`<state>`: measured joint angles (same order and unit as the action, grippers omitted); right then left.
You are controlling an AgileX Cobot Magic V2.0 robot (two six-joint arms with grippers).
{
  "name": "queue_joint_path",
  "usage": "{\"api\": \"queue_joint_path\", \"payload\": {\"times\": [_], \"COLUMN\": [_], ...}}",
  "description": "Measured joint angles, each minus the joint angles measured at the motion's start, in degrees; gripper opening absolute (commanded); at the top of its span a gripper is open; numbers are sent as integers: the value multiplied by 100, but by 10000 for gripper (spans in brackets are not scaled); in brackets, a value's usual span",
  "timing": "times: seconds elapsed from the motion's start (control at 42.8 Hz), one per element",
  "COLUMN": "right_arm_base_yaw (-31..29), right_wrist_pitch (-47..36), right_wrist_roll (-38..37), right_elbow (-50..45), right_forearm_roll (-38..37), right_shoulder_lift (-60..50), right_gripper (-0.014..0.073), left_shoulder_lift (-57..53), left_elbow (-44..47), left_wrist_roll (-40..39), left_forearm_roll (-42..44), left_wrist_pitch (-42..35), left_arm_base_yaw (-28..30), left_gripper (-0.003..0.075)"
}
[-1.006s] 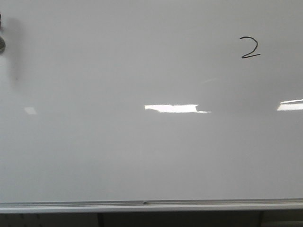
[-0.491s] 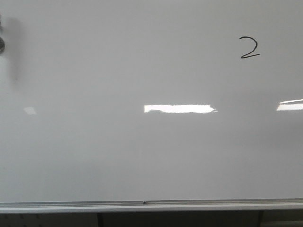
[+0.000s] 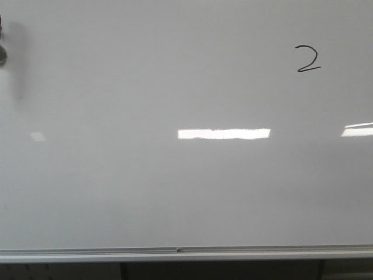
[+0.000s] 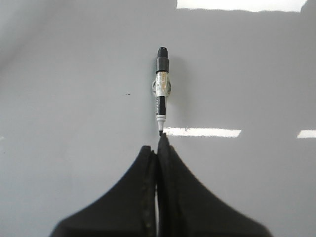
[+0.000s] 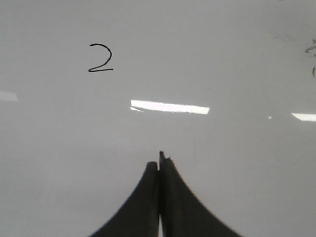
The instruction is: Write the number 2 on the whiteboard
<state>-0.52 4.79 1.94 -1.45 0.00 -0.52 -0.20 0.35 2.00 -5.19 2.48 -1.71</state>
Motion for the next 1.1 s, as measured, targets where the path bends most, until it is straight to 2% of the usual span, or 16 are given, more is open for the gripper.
{"api": "queue_joint_path", "payload": {"times": [1.099], "right_arm_base_yaw": [-70], "right_wrist_pitch": [-249], "right_wrist_roll": [0], "right_elbow": [0], "right_forearm_roll": [154], "right_shoulder_lift": [-4], "right_gripper": [-69], "left_shoulder_lift": [0], "left_elbow": [0], "left_wrist_roll": [0], "left_forearm_roll": [0], "left_wrist_pitch": [0], "left_arm_base_yaw": [0], "left_gripper": [-20]}}
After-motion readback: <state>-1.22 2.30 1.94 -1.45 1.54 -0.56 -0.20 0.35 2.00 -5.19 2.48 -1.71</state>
